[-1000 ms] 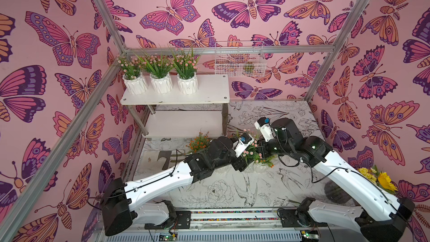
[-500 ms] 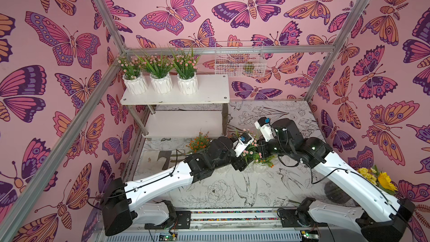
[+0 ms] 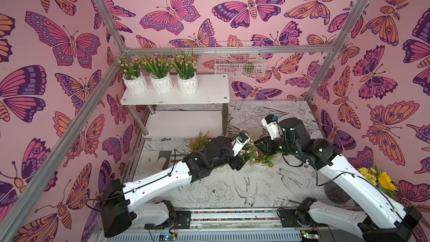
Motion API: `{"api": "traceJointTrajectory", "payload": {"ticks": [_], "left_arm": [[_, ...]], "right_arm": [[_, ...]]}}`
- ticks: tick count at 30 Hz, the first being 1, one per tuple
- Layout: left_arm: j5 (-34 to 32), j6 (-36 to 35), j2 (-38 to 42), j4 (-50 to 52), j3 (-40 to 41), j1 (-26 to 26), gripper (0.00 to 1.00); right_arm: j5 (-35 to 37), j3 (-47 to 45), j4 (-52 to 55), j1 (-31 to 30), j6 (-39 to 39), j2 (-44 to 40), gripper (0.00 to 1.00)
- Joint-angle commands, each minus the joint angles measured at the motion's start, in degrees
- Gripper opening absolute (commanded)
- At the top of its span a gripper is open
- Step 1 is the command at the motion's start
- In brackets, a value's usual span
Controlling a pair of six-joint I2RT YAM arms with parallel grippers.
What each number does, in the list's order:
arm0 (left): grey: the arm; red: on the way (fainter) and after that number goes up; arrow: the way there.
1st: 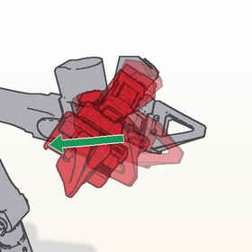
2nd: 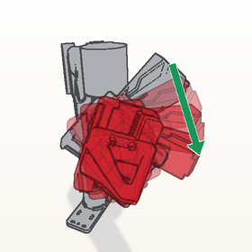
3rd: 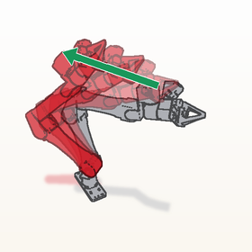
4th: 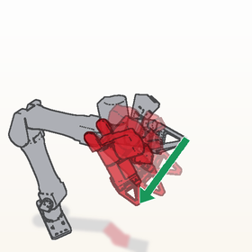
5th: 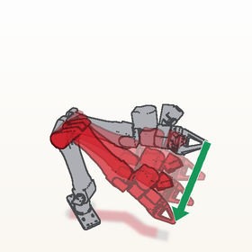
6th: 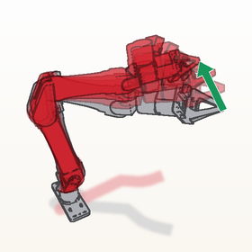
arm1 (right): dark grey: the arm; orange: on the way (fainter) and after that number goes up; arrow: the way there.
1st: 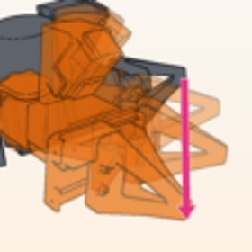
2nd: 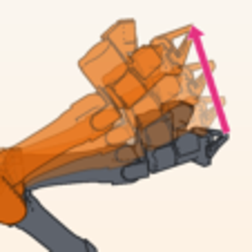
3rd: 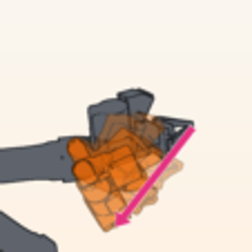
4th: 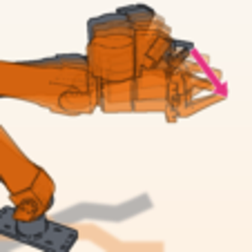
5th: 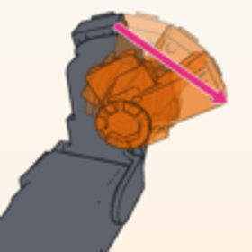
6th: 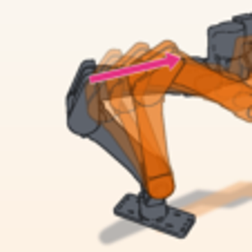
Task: Place the baby's breath potted plants on the rack by color
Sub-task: Place the baby's breath potted plant on the rack.
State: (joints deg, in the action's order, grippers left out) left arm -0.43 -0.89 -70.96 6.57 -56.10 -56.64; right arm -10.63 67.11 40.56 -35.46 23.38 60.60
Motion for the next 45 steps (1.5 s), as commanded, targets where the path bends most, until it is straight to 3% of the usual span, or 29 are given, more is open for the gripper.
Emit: {"api": "traceJointTrajectory", "payload": {"ticks": [1, 27, 45], "left_arm": [[-2.42, -0.37, 2.36, 0.78, -3.82, 1.24, 0.60], [1.02, -3.08, -1.38, 15.99, -31.77, 13.09, 0.60], [1.09, -2.19, -17.26, 18.83, -52.51, 22.60, 0.60]], "right_arm": [[1.69, -1.61, 1.38, 1.65, 0.08, -2.21, 0.24], [0.35, -12.77, -2.46, 3.47, 3.69, -7.43, 0.24], [-0.27, -15.17, -2.03, 3.49, 4.59, -9.92, 0.24]]}}
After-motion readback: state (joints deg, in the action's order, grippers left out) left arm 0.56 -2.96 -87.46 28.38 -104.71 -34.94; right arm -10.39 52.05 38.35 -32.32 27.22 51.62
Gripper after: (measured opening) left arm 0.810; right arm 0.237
